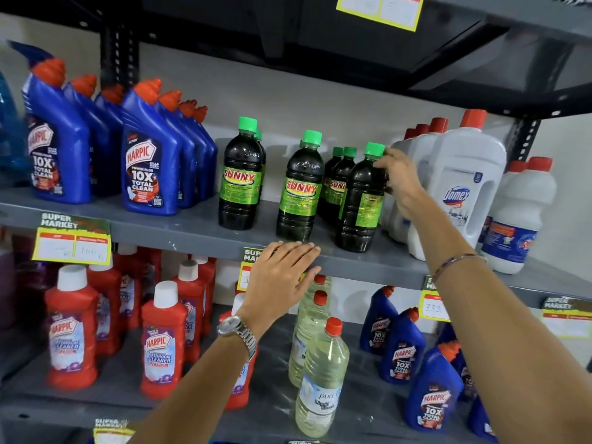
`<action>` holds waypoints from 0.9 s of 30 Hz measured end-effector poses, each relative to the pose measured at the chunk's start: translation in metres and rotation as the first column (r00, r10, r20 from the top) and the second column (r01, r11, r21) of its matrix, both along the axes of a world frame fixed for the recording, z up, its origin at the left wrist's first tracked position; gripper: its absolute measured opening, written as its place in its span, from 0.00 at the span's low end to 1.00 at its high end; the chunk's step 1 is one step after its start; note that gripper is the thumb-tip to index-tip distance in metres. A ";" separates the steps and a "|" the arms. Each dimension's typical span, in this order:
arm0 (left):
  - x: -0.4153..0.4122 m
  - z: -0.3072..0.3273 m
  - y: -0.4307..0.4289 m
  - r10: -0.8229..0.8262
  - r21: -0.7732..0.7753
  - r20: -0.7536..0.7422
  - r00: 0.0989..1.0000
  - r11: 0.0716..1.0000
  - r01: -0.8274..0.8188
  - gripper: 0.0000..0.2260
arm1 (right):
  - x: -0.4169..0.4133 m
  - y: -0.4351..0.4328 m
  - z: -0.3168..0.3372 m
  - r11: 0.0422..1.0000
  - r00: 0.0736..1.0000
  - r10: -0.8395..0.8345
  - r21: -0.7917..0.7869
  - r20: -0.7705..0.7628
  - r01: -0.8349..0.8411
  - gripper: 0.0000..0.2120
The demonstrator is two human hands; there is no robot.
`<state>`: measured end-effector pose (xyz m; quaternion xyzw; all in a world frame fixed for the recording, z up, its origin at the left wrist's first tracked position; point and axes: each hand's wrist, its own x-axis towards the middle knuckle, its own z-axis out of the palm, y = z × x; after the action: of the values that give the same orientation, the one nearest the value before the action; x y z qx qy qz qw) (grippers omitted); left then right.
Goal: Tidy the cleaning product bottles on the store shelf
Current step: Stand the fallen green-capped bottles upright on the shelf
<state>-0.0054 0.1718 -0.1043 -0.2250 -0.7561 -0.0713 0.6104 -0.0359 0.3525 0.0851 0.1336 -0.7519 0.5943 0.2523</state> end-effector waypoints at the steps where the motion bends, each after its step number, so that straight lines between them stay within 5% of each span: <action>1: 0.000 0.000 0.000 0.001 0.002 0.003 1.000 1.000 -0.001 0.13 | -0.002 0.003 0.002 0.999 1.000 0.003 0.048 0.021 -0.004 0.15; 14: 0.000 -0.001 0.000 -0.014 0.014 0.019 1.000 1.000 0.014 0.13 | 0.001 0.014 0.002 0.945 0.989 -0.151 0.292 -0.005 0.146 0.31; 21: 0.001 -0.001 0.000 -0.005 0.003 0.036 0.999 1.000 0.005 0.14 | 0.003 0.008 -0.001 0.994 0.999 -0.030 0.107 0.030 0.026 0.05; 27: 0.002 -0.001 0.000 0.000 0.007 0.043 0.999 1.000 0.000 0.14 | 0.001 0.016 -0.003 0.967 0.995 -0.095 0.240 0.027 0.086 0.28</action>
<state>-0.0038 0.1717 -0.1053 -0.2212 -0.7688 -0.0788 0.5948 -0.0353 0.3684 0.0825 0.1173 -0.8278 0.4899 0.2468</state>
